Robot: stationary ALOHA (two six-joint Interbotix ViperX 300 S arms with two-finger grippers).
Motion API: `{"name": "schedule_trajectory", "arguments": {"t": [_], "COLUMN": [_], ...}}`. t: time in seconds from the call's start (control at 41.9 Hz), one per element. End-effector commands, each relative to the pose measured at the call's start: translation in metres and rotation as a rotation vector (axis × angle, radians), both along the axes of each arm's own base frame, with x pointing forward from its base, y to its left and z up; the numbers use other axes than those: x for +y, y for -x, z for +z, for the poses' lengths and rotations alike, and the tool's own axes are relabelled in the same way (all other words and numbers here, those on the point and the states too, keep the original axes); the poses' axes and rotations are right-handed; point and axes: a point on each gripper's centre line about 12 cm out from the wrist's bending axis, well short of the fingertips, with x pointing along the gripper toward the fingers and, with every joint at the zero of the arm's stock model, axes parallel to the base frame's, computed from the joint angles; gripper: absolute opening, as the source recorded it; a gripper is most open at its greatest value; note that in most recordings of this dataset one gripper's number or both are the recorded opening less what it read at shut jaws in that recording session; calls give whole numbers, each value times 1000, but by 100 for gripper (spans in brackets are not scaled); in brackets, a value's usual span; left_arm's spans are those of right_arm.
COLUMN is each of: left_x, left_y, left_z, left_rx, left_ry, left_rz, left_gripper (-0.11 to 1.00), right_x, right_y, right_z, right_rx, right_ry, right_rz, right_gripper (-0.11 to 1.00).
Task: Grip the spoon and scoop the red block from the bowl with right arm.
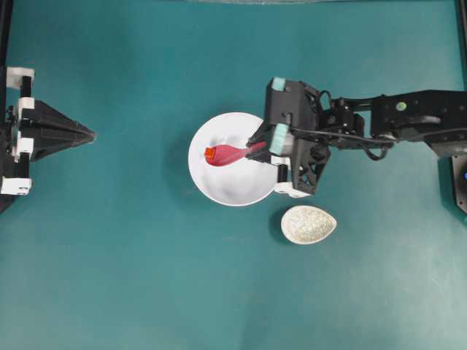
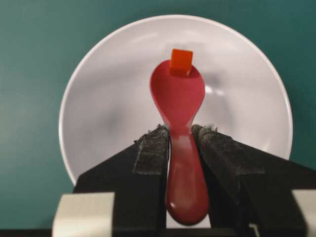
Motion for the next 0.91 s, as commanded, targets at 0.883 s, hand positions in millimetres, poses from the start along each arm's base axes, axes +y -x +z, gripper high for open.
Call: {"name": "schedule_trajectory", "arguments": {"t": [0.883], "left_x": [0], "left_y": [6], "left_z": [19], "left_rx": [-71], "left_ry": [8], "left_rz": [8], "left_gripper": [1], "right_x": [7], "right_y": [57], "right_z": [-8], "right_rx": [-415], "right_ry": [81], "right_rz": [-27], "right_gripper": [25]}}
